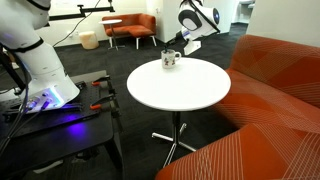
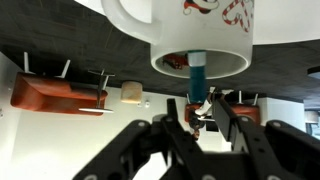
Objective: Pick up the pen from the table and put it in the cup
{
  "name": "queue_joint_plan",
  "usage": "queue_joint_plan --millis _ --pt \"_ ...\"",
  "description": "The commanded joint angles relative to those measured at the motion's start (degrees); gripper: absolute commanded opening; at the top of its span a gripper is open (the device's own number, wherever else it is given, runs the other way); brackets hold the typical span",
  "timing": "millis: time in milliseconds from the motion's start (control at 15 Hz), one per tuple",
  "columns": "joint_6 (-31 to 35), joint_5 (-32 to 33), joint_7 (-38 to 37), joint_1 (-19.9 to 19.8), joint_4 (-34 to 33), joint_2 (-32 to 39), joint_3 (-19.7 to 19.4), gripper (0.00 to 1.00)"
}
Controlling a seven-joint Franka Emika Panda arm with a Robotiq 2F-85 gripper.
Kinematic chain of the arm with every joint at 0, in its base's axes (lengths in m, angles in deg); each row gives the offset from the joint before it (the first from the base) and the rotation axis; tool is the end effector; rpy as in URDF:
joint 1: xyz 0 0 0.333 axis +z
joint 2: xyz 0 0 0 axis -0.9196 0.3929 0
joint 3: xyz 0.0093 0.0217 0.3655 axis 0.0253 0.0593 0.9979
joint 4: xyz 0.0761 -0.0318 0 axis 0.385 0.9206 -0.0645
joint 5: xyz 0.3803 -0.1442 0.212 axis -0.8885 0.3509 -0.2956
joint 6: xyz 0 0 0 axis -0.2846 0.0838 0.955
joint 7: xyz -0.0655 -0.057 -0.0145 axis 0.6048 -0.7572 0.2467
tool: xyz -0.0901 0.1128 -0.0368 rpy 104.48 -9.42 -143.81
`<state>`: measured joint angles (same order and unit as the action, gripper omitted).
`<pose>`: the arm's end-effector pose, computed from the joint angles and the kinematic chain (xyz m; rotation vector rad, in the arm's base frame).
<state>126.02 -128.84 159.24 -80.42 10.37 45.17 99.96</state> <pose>0.7447 0.0354 0.1485 -1.1894 -1.8686 -0.7721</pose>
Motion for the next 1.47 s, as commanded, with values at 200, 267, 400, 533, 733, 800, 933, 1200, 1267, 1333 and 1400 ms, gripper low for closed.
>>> queue_joint_plan --millis 200,267,400,533,733,800,933,1200,1267,1333,1400 --pt "-1.5 -0.5 0.2 0.7 0.9 -2.2 -1.0 0.98" --pt "-1.2 -0.6 0.5 0.7 1.6 -3.0 -1.0 1.00" --pt "-0.5 -0.7 1.0 0.5 3.5 -5.5 -1.2 1.00" --pt "0.0 -0.7 1.1 0.5 5.2 -8.2 -1.4 1.00" --pt "0.4 -0.5 0.2 1.0 8.0 -12.8 -2.2 1.00" --pt "0.5 -0.2 -0.1 1.2 8.7 -14.1 -2.6 1.00" --pt "0.2 0.0 0.4 1.5 9.9 -16.3 -3.3 1.00" --pt "-0.6 -0.6 0.4 2.0 8.0 -15.3 -4.0 1.00" --pt "-0.6 -0.6 0.4 2.1 8.2 -15.6 -4.2 1.00" --pt "-0.5 -0.5 0.4 2.2 8.2 -15.6 -4.3 1.00" --pt "-0.5 -0.5 0.4 2.2 8.2 -15.4 -4.3 1.00"
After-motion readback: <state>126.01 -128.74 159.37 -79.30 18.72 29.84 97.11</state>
